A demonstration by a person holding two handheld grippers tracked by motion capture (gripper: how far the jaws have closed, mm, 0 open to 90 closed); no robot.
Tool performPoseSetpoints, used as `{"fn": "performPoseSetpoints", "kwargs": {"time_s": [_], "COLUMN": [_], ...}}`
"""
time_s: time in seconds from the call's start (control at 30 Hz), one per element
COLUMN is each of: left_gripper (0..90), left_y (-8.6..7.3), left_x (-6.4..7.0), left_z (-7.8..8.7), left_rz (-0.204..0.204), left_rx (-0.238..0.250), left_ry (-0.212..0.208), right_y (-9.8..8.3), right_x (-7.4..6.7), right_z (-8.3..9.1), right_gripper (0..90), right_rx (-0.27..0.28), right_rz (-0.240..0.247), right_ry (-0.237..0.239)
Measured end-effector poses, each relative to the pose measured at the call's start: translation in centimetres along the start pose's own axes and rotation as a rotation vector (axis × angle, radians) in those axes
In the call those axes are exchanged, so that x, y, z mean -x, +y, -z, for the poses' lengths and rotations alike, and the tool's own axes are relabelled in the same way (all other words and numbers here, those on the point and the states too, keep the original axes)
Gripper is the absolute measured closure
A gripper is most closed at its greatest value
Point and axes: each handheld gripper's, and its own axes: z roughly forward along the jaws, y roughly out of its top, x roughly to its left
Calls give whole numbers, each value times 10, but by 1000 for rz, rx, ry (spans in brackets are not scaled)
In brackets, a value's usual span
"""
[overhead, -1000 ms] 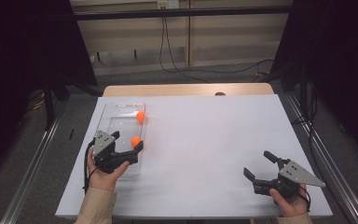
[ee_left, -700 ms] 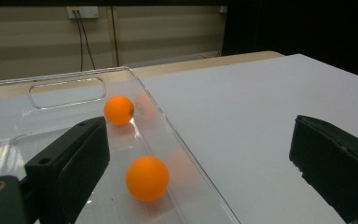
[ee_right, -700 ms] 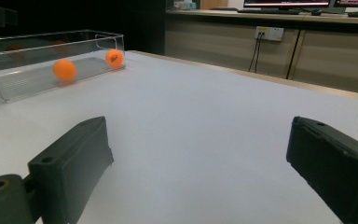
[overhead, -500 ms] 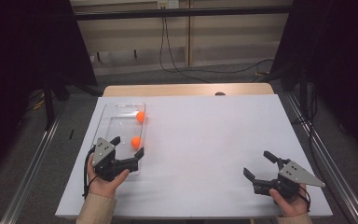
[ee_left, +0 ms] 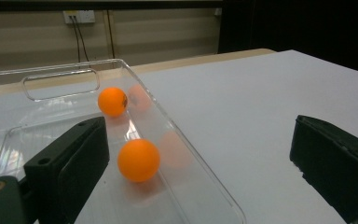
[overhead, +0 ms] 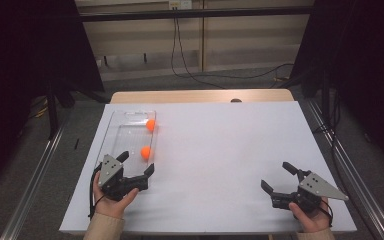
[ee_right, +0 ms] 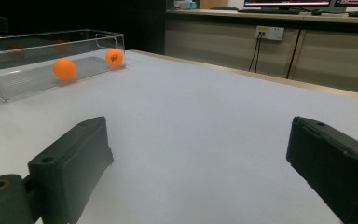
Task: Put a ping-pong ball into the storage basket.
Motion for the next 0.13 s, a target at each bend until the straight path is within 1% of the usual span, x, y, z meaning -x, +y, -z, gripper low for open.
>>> {"fn": "performPoseSetpoints", "kwargs": {"time_s": [0.07, 0.13], "left_gripper": [45, 45], "left_y": [-1, -2], "left_x": [-1, -2], "left_z": [1, 2], "left_rz": [8, 2], "left_rx": [5, 6], "left_ry": [-2, 2], "right_y": [0, 0], "right_x": [0, 0], "right_z": [0, 0], "right_gripper": [55, 55], "right_rx": [2, 0], "right_rz": [2, 2], "right_ry": [-1, 0]}}
